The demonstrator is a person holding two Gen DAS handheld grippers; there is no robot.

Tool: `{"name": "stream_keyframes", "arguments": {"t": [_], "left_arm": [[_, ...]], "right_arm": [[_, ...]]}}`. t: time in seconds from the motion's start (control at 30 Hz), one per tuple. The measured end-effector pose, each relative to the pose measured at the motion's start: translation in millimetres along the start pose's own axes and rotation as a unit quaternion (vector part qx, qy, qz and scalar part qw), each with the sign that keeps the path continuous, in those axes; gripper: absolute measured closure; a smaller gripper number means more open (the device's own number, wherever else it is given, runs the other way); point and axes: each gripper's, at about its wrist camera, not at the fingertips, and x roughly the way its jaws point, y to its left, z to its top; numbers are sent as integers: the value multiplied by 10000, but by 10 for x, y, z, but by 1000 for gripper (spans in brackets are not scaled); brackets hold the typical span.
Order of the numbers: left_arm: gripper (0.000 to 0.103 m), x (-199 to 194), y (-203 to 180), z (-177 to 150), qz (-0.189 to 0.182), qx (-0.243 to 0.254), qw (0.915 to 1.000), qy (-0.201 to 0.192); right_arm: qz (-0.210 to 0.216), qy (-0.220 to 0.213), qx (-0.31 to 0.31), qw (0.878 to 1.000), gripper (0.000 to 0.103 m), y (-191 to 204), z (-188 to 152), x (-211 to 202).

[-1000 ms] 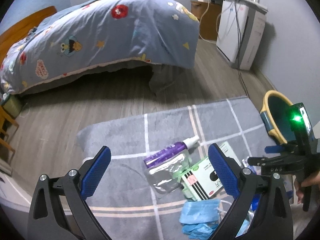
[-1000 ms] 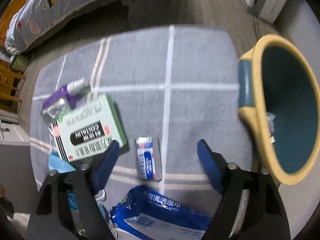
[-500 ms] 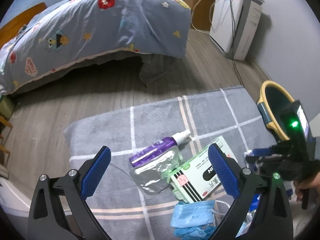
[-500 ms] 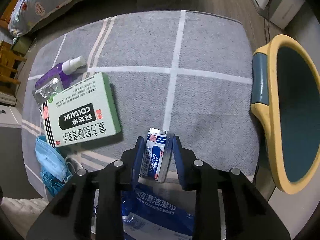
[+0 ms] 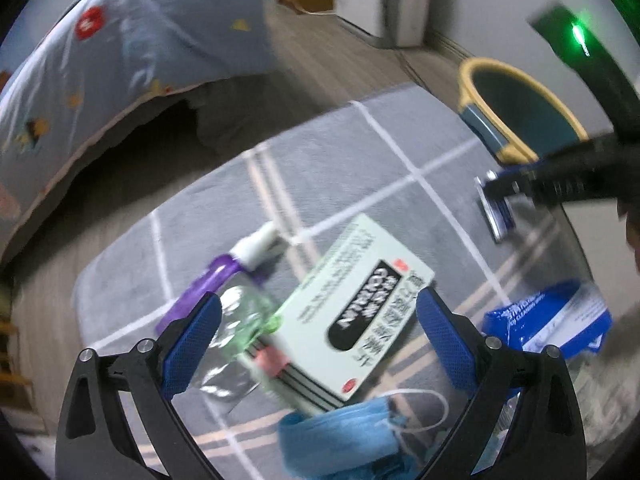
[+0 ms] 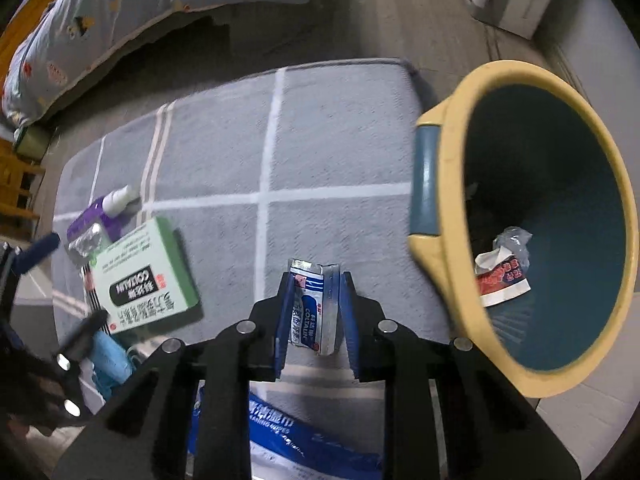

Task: Collect trash
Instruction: 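Grasp the small white-blue medicine packet with the right gripper while the left gripper grasps the COLTALIN box, then carry the medicine packet and COLTALIN box over the teal bin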

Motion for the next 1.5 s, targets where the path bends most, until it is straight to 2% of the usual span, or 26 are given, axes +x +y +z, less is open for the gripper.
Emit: {"name": "stream_keyframes", "arguments": {"t": [0.1, 0.13, 0.17, 0.23, 0.47, 0.8, 0.93, 1.07, 1.33, 1.5], "left_arm": [[6, 133, -123, -7, -14, 298, 9994, 187], [6, 176, -156, -14, 11, 393, 9989, 254], [6, 222, -195, -27, 51, 499, 9982, 330], [6, 296, -244, -39, 90, 623, 9970, 460], [6, 441, -244, -64, 488, 791, 9932, 694], [9, 444, -166, -51, 233, 580, 9954, 727], [14, 461, -149, -18, 159, 579, 9952, 768], [19, 453, -123, 9, 60, 512, 9958, 759], [22, 247, -12, 106, -130, 180, 9991, 352], [22, 94, 72, 193, -201, -79, 9998, 20]], "right_arm": [[38, 37, 89, 9999, 78, -35, -11, 20], [42, 50, 99, 9999, 70, -41, -16, 22], [34, 52, 108, 9999, 59, -27, -38, 12], [41, 45, 100, 9999, 52, 17, -52, 19], [67, 233, 37, 9997, 52, 50, -79, 119], [-111, 353, -190, 9991, 53, 154, -116, 217], [-240, 313, -287, 9988, 69, 196, -112, 205], [-249, 277, -324, 9988, 70, 206, -93, 190], [-27, 36, -141, 9999, 70, 151, 4, 23], [162, -290, 7, 9994, 70, 112, 111, -208]]}}
